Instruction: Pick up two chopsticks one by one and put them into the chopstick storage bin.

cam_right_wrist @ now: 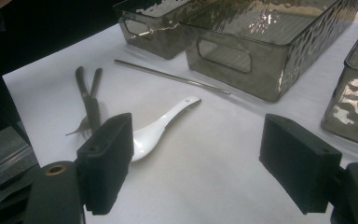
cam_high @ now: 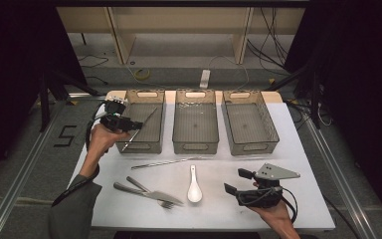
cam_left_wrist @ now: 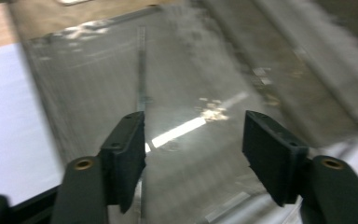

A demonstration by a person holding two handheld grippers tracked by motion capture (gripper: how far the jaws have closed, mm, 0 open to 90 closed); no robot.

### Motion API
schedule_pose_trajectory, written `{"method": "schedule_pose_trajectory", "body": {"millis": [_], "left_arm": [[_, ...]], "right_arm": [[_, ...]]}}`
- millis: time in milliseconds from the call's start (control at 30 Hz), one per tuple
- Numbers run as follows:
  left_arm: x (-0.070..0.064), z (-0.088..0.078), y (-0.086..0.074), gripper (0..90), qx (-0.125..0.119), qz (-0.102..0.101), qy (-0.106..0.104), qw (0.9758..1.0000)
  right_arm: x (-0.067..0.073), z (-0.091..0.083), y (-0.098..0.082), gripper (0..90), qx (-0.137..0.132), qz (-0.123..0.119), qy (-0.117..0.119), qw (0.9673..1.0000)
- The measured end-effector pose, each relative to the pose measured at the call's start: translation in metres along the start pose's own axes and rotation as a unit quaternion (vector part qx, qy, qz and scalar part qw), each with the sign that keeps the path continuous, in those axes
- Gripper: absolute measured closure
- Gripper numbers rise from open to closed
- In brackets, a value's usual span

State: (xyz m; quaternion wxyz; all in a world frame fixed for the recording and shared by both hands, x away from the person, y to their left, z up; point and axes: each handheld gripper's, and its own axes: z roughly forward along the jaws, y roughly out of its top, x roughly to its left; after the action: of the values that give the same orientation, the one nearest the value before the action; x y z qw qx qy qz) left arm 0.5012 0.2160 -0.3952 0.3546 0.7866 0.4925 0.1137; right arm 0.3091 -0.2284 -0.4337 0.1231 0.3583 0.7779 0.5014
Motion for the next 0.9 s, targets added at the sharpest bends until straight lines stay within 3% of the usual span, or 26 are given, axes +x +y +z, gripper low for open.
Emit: {"method": "schedule_pose_trajectory", "body": {"millis": [133,367,567,700,900], "left_arm": [[-0.011,-0.005,-0.002,30.5,0.001,0.015,-0.03,0.9994],[-0.04,-0.019,-0.004,22.3,0.016,0.074,-0.062,0.9952],[-0.06,-0.016,-0.01,21.5,0.054,0.12,-0.078,0.9882],[-0.07,-0.012,-0.015,21.3,0.076,0.138,-0.088,0.9835],[-0.081,-0.005,-0.022,21.1,0.107,0.163,-0.087,0.977]], "right_arm": [[0.001,0.0,0.0,26.6,0.001,-0.004,0.0,1.0],[0.001,-0.001,0.001,26.5,-0.001,-0.002,0.001,1.0],[0.001,0.0,0.001,26.5,0.003,-0.004,0.003,1.0],[0.002,0.0,0.001,26.5,0.003,-0.004,0.003,1.0],[0.002,0.0,0.001,26.5,0.003,-0.005,0.003,1.0]]}}
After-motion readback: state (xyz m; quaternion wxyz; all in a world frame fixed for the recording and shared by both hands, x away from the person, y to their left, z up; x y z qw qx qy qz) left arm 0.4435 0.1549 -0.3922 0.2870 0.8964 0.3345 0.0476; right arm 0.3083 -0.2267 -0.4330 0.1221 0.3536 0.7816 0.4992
